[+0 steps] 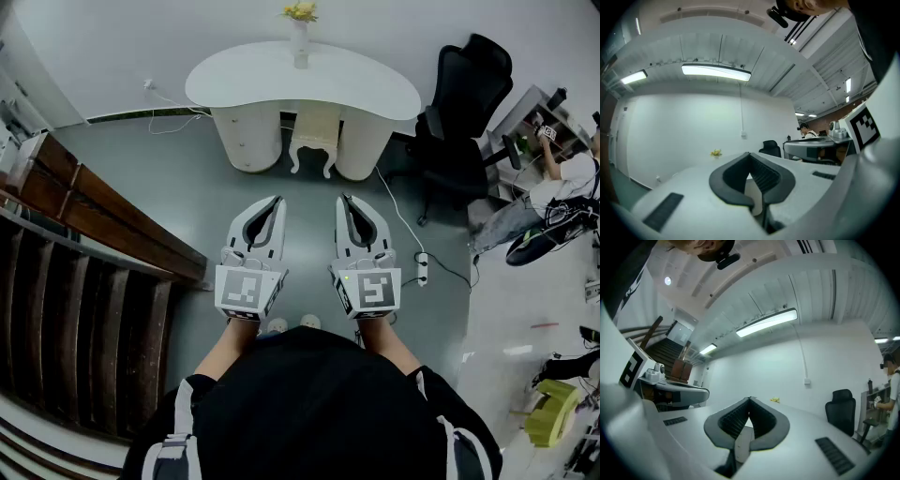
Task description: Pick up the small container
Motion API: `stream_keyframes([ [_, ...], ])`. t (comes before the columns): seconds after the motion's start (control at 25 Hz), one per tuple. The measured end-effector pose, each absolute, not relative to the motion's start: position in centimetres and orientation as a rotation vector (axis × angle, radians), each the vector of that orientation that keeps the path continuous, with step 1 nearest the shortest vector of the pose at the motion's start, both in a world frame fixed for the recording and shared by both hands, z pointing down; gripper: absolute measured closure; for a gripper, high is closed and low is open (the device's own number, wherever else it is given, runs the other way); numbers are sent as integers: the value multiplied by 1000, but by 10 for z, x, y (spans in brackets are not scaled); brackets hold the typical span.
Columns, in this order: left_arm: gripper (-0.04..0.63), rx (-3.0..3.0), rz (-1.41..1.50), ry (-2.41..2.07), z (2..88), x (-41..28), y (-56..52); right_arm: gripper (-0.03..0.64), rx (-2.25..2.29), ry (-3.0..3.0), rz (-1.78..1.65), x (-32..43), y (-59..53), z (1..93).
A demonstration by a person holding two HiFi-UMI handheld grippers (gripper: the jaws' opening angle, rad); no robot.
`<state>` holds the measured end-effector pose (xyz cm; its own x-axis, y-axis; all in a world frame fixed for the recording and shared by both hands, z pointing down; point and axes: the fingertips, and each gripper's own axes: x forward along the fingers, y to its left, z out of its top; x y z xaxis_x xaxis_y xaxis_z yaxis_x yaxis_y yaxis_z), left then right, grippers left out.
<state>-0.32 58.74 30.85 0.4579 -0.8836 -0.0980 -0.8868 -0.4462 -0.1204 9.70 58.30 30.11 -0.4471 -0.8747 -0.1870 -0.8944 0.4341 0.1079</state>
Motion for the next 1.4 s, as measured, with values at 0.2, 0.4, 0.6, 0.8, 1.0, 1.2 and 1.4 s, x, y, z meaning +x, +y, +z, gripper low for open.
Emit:
stream_keyframes([
  [0.2,589,-2537,36,1570,308,1,582,597,-1592,2591,318,102,578,300],
  [0.4,589,-2529,33,1581,307,7,571,597,-1584,2597,318,108,566,301],
  [0.6,589,-2516,38,1603,310,16,562,597,-1518,2590,276,118,555,304],
  [0.8,589,-2519,25,1636,316,21,556,595,-1481,2597,277,123,550,307],
  [1.0,589,-2526,28,1633,323,21,539,595,-1487,2610,250,124,533,316],
  [1.2,589,-2550,26,1616,330,17,506,595,-1510,2617,248,119,504,324],
  [1.4,589,-2565,40,1593,332,6,462,595,-1535,2616,259,108,463,328],
])
